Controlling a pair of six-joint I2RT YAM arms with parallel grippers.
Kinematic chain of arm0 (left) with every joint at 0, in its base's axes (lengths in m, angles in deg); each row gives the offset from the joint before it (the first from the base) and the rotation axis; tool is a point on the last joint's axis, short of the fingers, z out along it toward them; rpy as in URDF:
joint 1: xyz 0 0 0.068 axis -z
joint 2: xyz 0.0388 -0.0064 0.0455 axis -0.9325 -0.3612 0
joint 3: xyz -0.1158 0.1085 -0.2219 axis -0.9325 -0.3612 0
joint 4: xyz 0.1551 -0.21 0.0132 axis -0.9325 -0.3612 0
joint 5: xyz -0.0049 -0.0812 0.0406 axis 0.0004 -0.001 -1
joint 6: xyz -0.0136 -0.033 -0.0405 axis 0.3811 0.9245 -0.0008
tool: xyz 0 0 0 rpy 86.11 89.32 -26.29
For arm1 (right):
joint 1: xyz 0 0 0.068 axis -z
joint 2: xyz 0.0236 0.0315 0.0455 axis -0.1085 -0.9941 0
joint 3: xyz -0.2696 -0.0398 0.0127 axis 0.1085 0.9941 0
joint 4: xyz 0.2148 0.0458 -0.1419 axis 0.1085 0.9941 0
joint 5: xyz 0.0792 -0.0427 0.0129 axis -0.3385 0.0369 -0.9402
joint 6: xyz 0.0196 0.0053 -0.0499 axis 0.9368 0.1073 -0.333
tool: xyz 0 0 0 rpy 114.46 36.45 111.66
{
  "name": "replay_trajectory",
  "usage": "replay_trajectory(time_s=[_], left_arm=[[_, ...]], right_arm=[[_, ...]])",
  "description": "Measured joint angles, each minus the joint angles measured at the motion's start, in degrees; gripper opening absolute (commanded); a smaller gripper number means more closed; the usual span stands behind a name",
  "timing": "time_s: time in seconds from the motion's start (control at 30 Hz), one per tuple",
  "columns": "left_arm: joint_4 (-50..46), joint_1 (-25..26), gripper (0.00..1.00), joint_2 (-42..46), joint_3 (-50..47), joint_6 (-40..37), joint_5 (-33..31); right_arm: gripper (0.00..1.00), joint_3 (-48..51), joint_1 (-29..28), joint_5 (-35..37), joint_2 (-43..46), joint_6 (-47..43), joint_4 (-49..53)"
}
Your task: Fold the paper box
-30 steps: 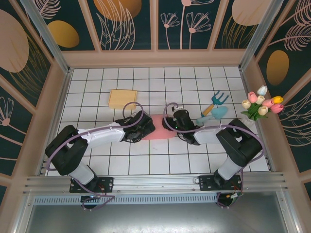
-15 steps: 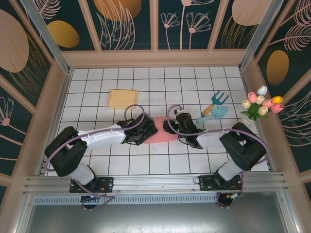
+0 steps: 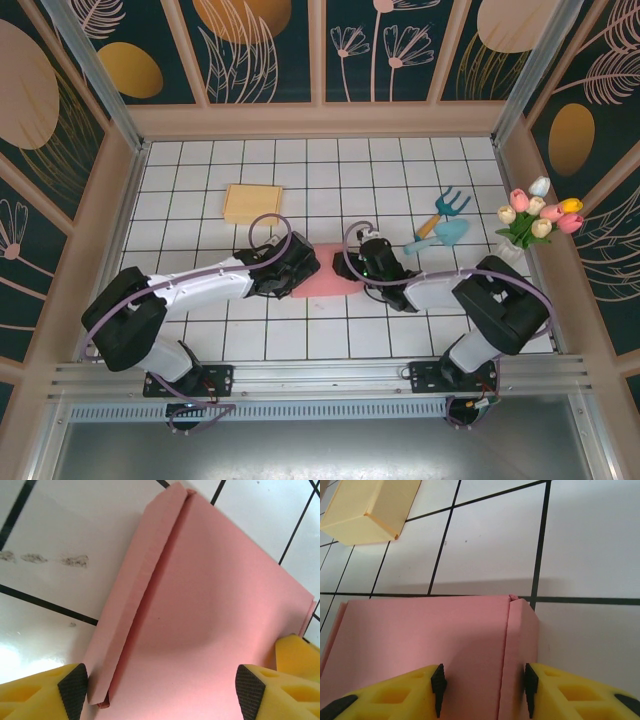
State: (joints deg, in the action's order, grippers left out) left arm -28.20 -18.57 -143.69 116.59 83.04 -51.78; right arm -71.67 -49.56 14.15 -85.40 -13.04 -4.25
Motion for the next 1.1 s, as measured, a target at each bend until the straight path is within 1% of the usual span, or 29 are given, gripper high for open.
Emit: replay_trajectory(time_s=[0.17, 0.4, 0.63, 0.8, 0.93, 1.1], left_arm=[[-0.98, 0.00, 0.81, -0.59, 1.05, -0.02, -1.99], [-1.29, 0.00, 0.81, -2.01, 2.93, -0.04, -3.17], [-3.06, 0.00, 0.82, -2.16, 4.17, -0.28, -5.73], [-4.46, 0.02, 0.82, -2.16, 4.61, -0.26, -6.27], [-5.88, 0.02, 0.82, -1.57, 4.61, -0.24, -6.05], [-6.99, 0.00, 0.84, 1.42, 4.61, -0.24, -6.05]], right_arm=[[0.52, 1.53, -0.66, 0.00, 2.64, 0.00, 1.27], [0.55, 1.86, -0.66, 1.79, 6.45, -0.28, 4.31], [0.56, 1.86, -0.68, 3.54, 9.97, -1.99, 7.65], [0.56, 1.86, -0.72, 4.37, 12.35, -3.26, 9.70], [0.56, 1.88, -0.72, 4.44, 12.94, -3.91, 10.34], [0.56, 2.27, -0.72, 4.24, 12.94, -4.70, 10.36]])
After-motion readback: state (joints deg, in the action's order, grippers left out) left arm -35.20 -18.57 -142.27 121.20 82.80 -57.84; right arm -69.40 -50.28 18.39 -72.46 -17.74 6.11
